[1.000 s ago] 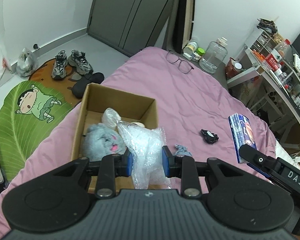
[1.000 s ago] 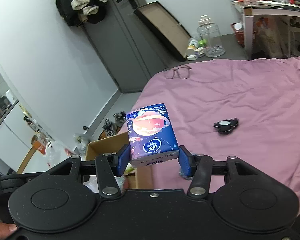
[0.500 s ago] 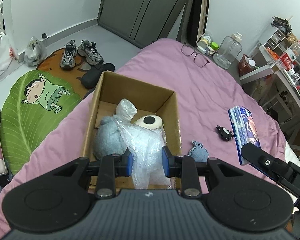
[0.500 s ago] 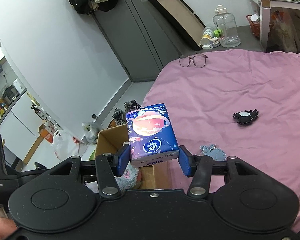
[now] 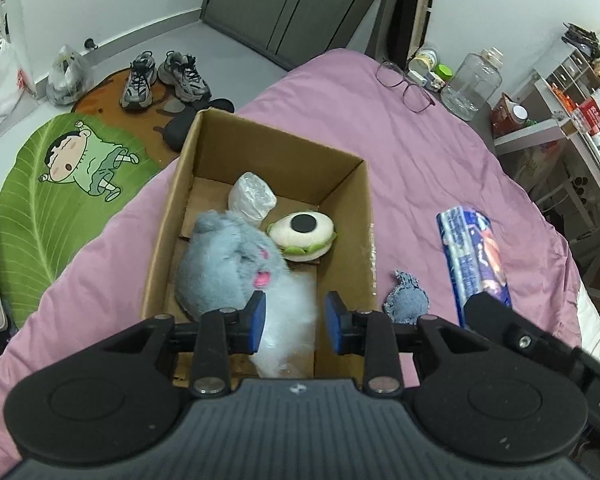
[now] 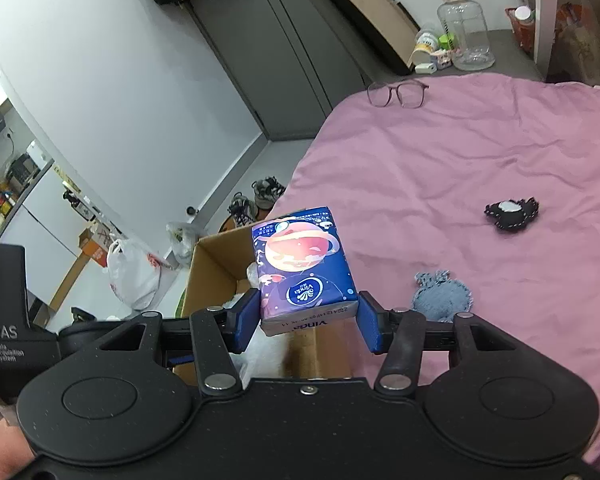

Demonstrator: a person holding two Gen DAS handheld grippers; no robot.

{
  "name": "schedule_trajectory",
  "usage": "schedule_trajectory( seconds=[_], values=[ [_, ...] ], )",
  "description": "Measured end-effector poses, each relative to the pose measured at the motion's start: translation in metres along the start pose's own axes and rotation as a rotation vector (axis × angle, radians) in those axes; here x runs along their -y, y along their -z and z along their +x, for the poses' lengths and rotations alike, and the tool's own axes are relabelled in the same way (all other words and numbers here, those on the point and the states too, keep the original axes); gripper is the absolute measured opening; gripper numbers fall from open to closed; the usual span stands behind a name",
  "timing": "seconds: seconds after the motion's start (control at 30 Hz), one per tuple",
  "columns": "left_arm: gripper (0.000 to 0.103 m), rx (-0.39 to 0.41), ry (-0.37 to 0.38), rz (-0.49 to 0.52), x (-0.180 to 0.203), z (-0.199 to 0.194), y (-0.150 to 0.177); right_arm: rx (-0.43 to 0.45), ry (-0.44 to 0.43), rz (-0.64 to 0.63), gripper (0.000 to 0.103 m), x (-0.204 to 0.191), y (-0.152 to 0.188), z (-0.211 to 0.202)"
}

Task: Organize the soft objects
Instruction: 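Open left gripper to drop the filling bag while right drops the tissue pack in the box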

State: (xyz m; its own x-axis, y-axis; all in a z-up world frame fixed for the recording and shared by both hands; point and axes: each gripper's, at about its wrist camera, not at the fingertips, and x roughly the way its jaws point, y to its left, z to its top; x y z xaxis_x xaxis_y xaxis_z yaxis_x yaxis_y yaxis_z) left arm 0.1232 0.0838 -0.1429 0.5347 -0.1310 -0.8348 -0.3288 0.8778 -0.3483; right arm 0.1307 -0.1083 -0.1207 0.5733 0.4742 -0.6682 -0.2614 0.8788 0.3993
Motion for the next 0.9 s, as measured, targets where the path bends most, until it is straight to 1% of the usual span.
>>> schedule_trajectory(
  seconds=[0.27, 0.5, 0.63, 0.73, 0.8, 0.9],
  values=[
    [0.031, 0.01, -0.017, -0.034, -0.011, 0.002, -0.009, -0.038, -0.015, -0.012, 0.051, -0.012, 0.002, 0.017],
    [0.031, -0.002, -0.035, -0.062, -0.02, 0.004, -0.012, -0.056, -0.015, -0.016, 0.051, -0.017, 0.002, 0.028],
    [0.031, 0.006, -0.035, -0.071, -0.025, 0.002, -0.013, -0.065, -0.026, -0.019, 0.051, -0.021, 0.004, 0.03],
    [0.031, 0.013, -0.038, -0.081, -0.027, -0.001, -0.014, -0.084, -0.039, -0.025, 0.053, -0.025, 0.006, 0.032],
    [0.031, 0.017, -0.041, -0.082, -0.028, -0.003, -0.015, -0.106, -0.047, -0.024, 0.058, -0.025, 0.008, 0.032],
    [0.031, 0.02, -0.041, -0.082, -0.028, -0.005, -0.015, -0.1, -0.044, -0.012, 0.058, -0.021, 0.007, 0.027]
  ],
)
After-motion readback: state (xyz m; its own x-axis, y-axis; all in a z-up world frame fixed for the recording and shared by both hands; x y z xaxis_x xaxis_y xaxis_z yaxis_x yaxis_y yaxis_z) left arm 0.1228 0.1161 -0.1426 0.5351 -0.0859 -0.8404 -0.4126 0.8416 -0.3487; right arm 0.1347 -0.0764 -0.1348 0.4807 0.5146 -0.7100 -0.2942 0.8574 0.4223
